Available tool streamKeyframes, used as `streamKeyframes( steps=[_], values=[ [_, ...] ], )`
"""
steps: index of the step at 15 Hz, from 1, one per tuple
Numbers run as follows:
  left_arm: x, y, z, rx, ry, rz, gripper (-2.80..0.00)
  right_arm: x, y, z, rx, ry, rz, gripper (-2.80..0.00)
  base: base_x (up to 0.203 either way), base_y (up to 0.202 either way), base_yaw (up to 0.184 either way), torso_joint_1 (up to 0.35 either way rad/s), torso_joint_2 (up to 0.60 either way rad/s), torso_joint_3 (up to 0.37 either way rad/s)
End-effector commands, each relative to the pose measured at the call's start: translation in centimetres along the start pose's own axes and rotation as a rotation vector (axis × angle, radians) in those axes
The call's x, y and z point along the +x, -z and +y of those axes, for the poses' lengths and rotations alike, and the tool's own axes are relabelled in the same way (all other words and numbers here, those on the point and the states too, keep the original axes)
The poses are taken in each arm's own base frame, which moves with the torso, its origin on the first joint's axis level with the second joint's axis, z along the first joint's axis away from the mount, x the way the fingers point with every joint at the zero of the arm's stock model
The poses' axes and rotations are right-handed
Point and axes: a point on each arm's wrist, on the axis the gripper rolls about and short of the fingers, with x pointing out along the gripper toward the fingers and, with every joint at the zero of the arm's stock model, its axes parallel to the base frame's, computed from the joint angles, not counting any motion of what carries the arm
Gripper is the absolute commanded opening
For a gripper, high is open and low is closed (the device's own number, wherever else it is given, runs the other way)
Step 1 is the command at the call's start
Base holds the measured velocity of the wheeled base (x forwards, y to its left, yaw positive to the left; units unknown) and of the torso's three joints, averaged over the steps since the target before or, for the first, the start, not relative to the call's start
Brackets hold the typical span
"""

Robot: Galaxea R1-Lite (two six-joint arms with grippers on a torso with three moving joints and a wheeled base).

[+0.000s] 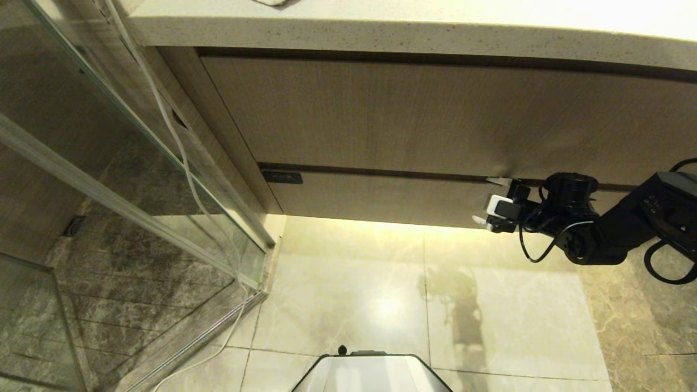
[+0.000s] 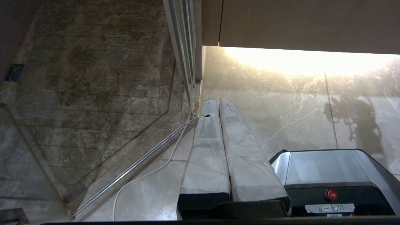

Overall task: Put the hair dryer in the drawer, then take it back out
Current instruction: Pull open the drawer

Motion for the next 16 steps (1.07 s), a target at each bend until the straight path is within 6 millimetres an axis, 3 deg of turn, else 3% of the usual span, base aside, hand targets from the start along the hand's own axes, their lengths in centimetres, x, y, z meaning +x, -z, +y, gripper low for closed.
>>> streamKeyframes(
  steps=[1, 7, 16],
  values=[
    [0.0, 0.0, 0.0, 0.000, 0.000, -0.001, -2.80, 0.2, 0.6, 0.7, -0.002, -0.009, 0.012, 0.00, 0.000, 0.000, 0.000, 0.000, 0.00, 0.000],
    [0.0, 0.0, 0.0, 0.000, 0.000, 0.000, -2.80, -0.3, 0.8, 1.5, 0.041, -0.065, 0.143, 0.00, 0.000, 0.000, 0.000, 0.000, 0.00, 0.000],
    [0.0, 0.0, 0.0, 0.000, 0.000, -0.001, -2.80, -1.6, 0.1, 0.8, 0.099, -0.127, 0.225, 0.00, 0.000, 0.000, 0.000, 0.000, 0.00, 0.000]
  ],
)
